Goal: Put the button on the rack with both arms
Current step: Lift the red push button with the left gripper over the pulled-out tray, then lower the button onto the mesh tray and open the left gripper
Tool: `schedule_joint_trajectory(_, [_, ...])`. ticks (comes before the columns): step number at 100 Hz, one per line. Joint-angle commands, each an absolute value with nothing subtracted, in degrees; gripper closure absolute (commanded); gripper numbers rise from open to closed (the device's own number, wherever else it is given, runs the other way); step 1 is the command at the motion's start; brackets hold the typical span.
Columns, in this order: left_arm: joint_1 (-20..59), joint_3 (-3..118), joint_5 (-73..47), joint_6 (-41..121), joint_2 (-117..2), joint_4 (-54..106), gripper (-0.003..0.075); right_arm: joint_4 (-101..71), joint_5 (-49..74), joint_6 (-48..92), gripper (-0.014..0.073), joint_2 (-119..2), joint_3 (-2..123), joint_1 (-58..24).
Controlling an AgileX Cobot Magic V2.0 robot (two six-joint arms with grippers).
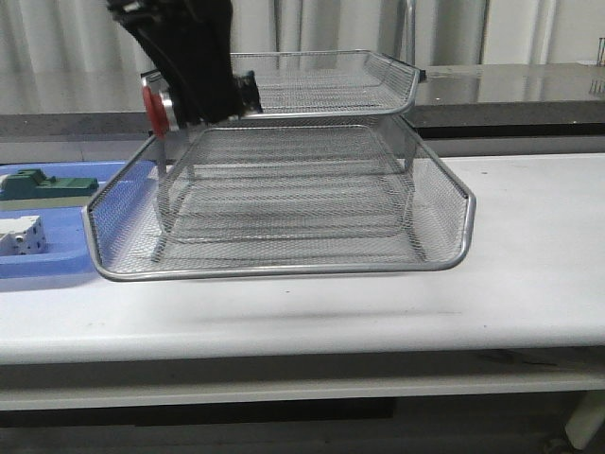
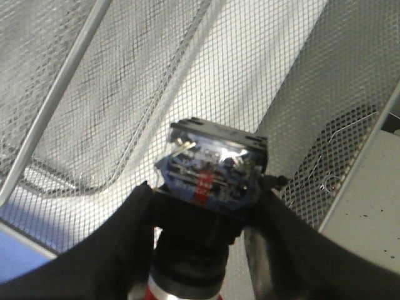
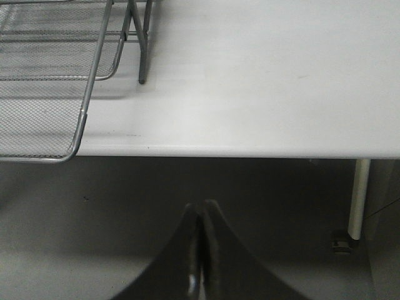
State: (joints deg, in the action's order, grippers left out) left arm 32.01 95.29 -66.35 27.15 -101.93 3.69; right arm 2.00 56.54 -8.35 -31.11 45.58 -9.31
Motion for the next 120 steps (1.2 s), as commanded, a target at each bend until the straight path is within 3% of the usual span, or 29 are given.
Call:
schedule_joint_trajectory(1, [33.0,96.7,-62.0,26.7,-101.3,5.3,0.0703,2.9,53.2,-8.2,0.0664,-31.3,47.5,-9.0])
schedule_joint_trajectory(58, [33.2,96.7,-60.1,26.7,-107.5,7.2,0.0687,2.9,53.2,-8.2,0.0664,-31.3,47.5,-9.0])
schedule_joint_trajectory(70, [33.2,96.7,-60.2,26.7,-107.5,7.2,0.0607,2.9,53.2,-8.2,0.0664,-31.3,47.5,-9.0])
schedule_joint_trajectory(97, [33.2,96.7,-60.3,26.7,-107.5,7.2,0.0276,2.9,53.2,-8.2,0.0664,-31.3,47.5,-9.0])
schedule_joint_trajectory(105, [33.2,96.7,-60.3,26.7,-107.5,7.2,0.0236,2.9,53.2,-8.2,0.0664,-31.3,47.5,-9.0])
schedule_joint_trajectory(120, [33.2,96.7,-60.5,26.7,-107.4,8.3,0.0237,2.9,53.2,-8.2,0.0664,-31.3,47.5,-9.0])
